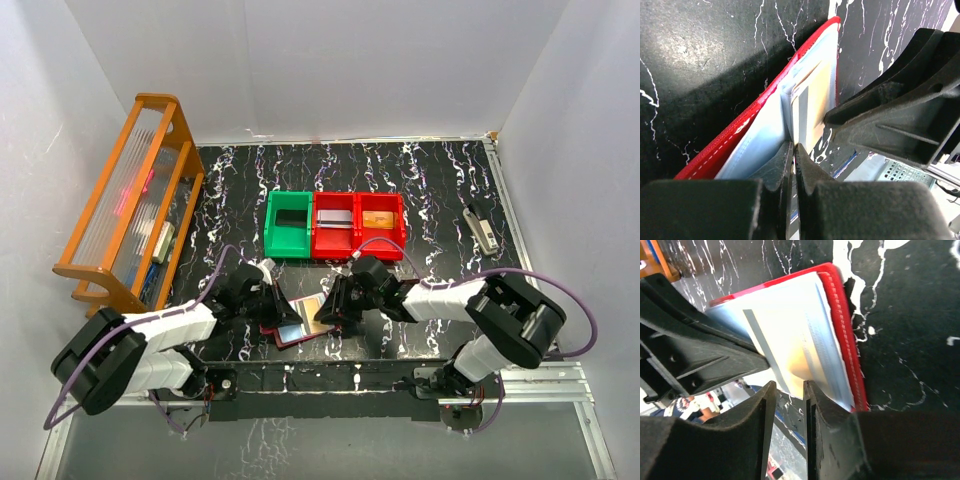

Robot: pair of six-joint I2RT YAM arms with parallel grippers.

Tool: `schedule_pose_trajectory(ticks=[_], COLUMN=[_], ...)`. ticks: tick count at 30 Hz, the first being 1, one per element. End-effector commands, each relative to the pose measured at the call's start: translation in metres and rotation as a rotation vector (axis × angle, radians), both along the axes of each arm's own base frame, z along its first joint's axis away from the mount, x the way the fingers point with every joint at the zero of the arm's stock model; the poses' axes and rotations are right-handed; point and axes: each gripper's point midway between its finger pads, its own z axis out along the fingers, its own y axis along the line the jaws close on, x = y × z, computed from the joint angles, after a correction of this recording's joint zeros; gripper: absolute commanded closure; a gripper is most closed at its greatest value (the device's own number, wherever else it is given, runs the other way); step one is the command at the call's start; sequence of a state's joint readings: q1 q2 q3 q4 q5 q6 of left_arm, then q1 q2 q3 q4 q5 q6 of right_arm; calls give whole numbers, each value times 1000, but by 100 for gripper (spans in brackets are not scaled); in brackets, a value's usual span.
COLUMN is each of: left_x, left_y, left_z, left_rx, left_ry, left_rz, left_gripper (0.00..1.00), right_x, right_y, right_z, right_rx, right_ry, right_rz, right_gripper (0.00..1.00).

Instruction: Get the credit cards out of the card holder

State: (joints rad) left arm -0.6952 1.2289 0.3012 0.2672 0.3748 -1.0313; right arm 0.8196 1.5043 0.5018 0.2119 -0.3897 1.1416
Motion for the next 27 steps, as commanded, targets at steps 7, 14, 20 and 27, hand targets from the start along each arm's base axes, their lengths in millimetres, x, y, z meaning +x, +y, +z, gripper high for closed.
schedule_pose_trajectory(ticks=[7,14,20,27], left_x=[0,-7,-14,-15], left_y=[10,20,26,25], left_z=[4,5,2,3], left_rx=[39,100,132,118], left_ry=[-24,-35,-27,-28], left_rz=[3,-47,-68,-74], left_gripper=[100,100,100,100], right_x=[13,20,14,12], right_y=[-14,6,30,35], right_z=[6,30,40,7], right_rx=[-104,-16,85,41], right_ry=[-103,-145,-143,-73], right_rz=[4,49,136,134], right_gripper=[71,72,73,74])
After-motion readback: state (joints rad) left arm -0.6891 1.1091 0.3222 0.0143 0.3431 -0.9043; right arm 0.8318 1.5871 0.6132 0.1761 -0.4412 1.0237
